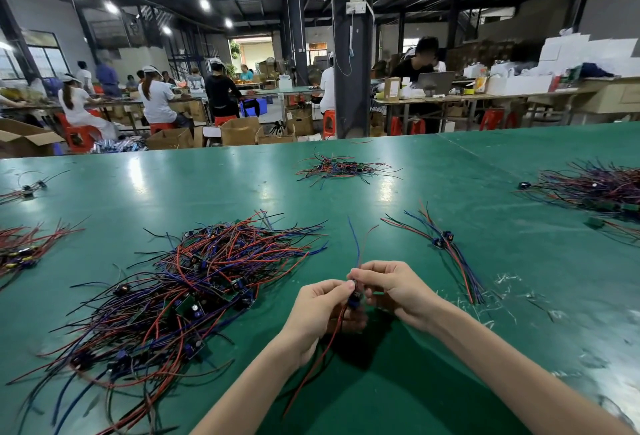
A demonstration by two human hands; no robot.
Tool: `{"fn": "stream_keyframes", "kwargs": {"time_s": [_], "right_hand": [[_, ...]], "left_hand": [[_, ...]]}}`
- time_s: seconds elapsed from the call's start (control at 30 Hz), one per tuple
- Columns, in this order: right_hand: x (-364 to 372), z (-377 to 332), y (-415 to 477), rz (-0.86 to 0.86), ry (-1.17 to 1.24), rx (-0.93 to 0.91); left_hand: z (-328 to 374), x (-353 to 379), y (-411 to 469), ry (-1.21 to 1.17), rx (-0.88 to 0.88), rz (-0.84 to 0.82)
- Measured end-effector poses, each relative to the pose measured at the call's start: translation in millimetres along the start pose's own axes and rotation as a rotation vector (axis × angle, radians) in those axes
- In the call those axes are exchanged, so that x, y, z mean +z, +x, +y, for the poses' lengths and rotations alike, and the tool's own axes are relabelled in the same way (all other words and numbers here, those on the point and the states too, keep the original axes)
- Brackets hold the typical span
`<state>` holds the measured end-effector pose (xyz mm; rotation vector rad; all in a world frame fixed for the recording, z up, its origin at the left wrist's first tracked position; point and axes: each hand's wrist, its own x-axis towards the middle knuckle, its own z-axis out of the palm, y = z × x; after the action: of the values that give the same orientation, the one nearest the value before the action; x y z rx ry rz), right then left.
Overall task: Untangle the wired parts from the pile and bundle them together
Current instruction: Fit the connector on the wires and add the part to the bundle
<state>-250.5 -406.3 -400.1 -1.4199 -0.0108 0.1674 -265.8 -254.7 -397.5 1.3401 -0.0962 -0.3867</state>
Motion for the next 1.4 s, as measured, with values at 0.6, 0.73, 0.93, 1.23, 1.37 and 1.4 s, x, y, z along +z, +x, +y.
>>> {"fn": "stream_keyframes", "kwargs": {"time_s": [0.6, 0.73, 0.93, 1.23, 1.37, 1.4], "right_hand": [[4, -3, -3, -0.125, 0.18, 0.129], [6, 0, -1, 0.008, 0.073, 0.077], [-8, 2, 18, 0.278, 0.025, -0.046], [-44, 2, 33, 0.537, -0.201, -0.181], [-46, 2, 34, 0.589, -0.345, -0.294], [-45, 3, 34, 0.606, -0.417, -0.342]], "left_hand": [[3, -6, 5, -0.198, -0.166, -0.118], [3, -5, 6, -0.145, -0.155, -0.096], [2, 0, 3, -0.144, -0.161, -0.07], [3, 3, 2, -0.1, -0.168, -0.101], [4, 4, 2, -0.086, -0.161, -0.101], [5, 4, 2, -0.083, -0.159, -0.099]]}}
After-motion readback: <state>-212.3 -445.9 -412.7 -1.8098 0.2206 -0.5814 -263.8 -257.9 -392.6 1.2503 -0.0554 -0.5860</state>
